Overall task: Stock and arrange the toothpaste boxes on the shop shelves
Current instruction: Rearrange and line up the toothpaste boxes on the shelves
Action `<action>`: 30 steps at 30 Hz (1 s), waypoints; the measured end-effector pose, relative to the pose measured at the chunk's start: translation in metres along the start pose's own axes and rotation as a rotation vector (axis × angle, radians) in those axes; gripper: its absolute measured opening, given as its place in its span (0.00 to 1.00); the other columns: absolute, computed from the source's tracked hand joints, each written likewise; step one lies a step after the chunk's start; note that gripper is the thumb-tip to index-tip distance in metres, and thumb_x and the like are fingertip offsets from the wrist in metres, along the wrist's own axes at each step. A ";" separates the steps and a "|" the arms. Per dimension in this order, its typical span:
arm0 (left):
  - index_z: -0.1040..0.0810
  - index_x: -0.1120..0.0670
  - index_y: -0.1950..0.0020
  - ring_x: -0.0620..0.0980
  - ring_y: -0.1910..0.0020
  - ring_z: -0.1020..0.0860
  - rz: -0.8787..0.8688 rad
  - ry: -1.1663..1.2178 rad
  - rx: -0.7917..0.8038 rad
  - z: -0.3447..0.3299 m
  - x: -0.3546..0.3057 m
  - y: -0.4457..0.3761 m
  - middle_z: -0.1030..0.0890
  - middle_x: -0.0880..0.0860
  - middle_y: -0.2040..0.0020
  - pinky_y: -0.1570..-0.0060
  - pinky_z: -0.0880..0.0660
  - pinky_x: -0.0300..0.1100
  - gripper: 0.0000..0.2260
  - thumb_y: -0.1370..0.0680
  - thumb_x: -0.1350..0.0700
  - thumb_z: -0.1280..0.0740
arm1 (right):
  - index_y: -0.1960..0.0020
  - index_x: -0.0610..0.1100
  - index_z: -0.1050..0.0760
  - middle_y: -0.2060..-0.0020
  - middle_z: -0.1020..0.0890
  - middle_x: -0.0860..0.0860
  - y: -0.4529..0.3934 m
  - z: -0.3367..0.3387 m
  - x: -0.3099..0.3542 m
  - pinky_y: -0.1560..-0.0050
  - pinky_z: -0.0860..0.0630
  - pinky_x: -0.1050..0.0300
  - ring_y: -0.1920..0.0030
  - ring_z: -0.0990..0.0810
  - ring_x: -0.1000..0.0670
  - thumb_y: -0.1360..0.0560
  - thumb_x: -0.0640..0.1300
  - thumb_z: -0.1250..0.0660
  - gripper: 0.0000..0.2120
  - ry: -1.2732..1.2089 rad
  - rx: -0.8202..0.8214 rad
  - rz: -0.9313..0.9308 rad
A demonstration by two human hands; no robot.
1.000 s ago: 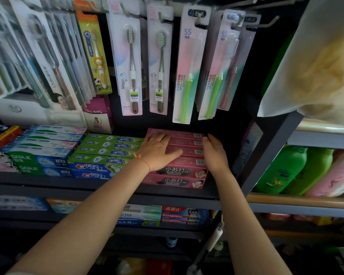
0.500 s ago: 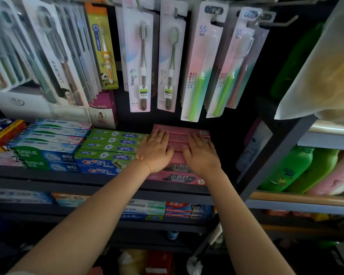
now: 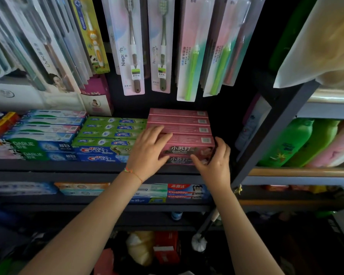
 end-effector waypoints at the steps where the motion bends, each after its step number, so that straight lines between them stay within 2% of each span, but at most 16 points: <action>1: 0.24 0.55 0.31 0.61 0.33 0.28 0.010 -0.011 -0.030 -0.001 -0.002 0.002 0.26 0.59 0.32 0.31 0.32 0.58 0.29 0.30 0.48 0.23 | 0.27 0.40 0.40 0.33 0.31 0.41 0.004 -0.001 -0.004 0.48 0.22 0.47 0.36 0.26 0.41 0.30 0.51 0.23 0.41 -0.007 -0.017 -0.057; 3: 0.23 0.56 0.32 0.60 0.37 0.26 0.022 -0.029 -0.076 0.000 -0.004 0.005 0.24 0.60 0.36 0.35 0.28 0.58 0.28 0.30 0.52 0.22 | 0.28 0.39 0.38 0.34 0.29 0.42 0.009 -0.001 -0.010 0.48 0.22 0.48 0.38 0.25 0.43 0.29 0.49 0.23 0.37 -0.030 -0.020 -0.157; 5: 0.22 0.56 0.33 0.60 0.40 0.25 0.023 -0.039 -0.114 0.000 -0.006 0.007 0.23 0.59 0.39 0.37 0.26 0.57 0.27 0.31 0.54 0.22 | 0.31 0.40 0.34 0.38 0.26 0.44 0.010 -0.001 -0.014 0.52 0.25 0.54 0.44 0.23 0.46 0.28 0.48 0.25 0.31 -0.036 0.002 -0.213; 8: 0.21 0.56 0.35 0.59 0.42 0.25 0.031 -0.032 -0.140 0.000 -0.008 0.006 0.23 0.59 0.40 0.38 0.26 0.56 0.26 0.32 0.56 0.21 | 0.37 0.40 0.29 0.45 0.23 0.45 0.011 -0.001 -0.015 0.56 0.30 0.60 0.53 0.24 0.52 0.25 0.46 0.27 0.21 -0.023 0.008 -0.225; 11: 0.21 0.56 0.36 0.59 0.43 0.25 0.043 -0.016 -0.137 0.000 -0.009 0.005 0.22 0.58 0.41 0.40 0.26 0.55 0.26 0.33 0.57 0.20 | 0.40 0.41 0.28 0.48 0.22 0.47 0.011 -0.002 -0.014 0.58 0.31 0.63 0.55 0.25 0.54 0.23 0.45 0.30 0.15 -0.024 -0.020 -0.218; 15: 0.21 0.56 0.36 0.59 0.45 0.24 0.040 -0.021 -0.131 -0.002 -0.008 0.005 0.22 0.58 0.42 0.42 0.25 0.54 0.28 0.35 0.57 0.19 | 0.44 0.41 0.26 0.51 0.20 0.47 0.008 -0.003 -0.015 0.59 0.28 0.59 0.57 0.23 0.52 0.21 0.44 0.33 0.09 -0.017 -0.052 -0.232; 22: 0.21 0.56 0.36 0.58 0.44 0.24 0.035 -0.016 -0.146 -0.004 -0.007 0.004 0.22 0.57 0.42 0.42 0.25 0.54 0.28 0.35 0.57 0.19 | 0.47 0.43 0.24 0.55 0.19 0.50 0.002 -0.001 -0.017 0.54 0.22 0.54 0.56 0.21 0.51 0.22 0.43 0.32 0.05 -0.113 -0.060 -0.316; 30: 0.22 0.56 0.36 0.58 0.44 0.24 0.035 -0.015 -0.146 -0.004 -0.008 0.004 0.22 0.57 0.42 0.41 0.25 0.54 0.28 0.34 0.56 0.19 | 0.47 0.43 0.24 0.55 0.19 0.50 0.000 -0.001 -0.016 0.57 0.25 0.60 0.56 0.21 0.52 0.22 0.43 0.32 0.05 -0.142 -0.057 -0.329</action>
Point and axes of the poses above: each hand's wrist, its own y-axis away from the middle knuckle, its own z-axis out of the back of the hand, x = y × z, the point moved 2 cm from there along -y, towards the middle knuckle
